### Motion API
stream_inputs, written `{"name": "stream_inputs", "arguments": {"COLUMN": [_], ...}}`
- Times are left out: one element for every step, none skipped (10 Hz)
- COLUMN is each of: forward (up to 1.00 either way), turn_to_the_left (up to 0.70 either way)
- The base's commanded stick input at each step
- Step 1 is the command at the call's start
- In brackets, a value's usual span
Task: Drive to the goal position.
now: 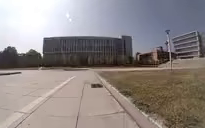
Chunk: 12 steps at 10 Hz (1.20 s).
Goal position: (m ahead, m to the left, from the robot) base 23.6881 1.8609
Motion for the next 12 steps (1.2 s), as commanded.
{"name": "stream_inputs", "arguments": {"forward": [0.04, 0.04, 0.04, 0.04, 0.04, 0.04, 0.04, 0.04, 0.04, 0.04, 0.04, 0.04], "turn_to_the_left": [0.00, 0.00, 0.00, 0.00, 0.00, 0.00, 0.00, 0.00, 0.00, 0.00, 0.00, 0.00]}}
